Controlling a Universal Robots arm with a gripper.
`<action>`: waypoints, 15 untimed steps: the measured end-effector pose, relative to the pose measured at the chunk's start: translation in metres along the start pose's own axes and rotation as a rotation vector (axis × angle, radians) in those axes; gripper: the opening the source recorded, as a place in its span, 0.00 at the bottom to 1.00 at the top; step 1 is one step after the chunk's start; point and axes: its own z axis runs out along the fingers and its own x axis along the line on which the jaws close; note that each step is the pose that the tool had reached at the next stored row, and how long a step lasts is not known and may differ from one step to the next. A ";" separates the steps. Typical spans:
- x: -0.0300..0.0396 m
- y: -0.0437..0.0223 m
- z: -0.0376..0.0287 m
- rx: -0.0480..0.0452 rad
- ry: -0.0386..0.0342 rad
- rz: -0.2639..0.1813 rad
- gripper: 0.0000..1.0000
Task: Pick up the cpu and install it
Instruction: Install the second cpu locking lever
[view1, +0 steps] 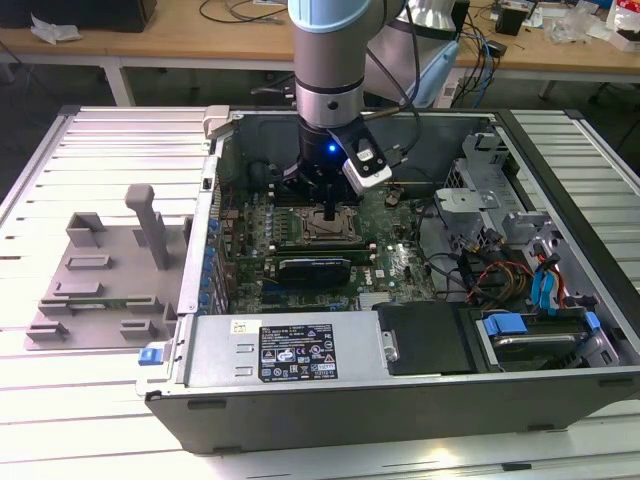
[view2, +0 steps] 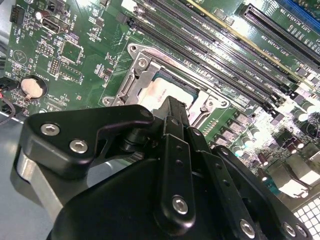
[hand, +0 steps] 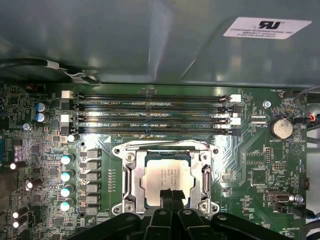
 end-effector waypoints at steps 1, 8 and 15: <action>-0.0005 0.0001 -0.0066 -0.0001 0.0000 0.000 0.11; -0.0005 -0.0143 -0.0082 0.0012 0.0002 0.000 0.11; -0.0011 -0.0168 -0.0152 0.0016 0.0001 0.000 0.11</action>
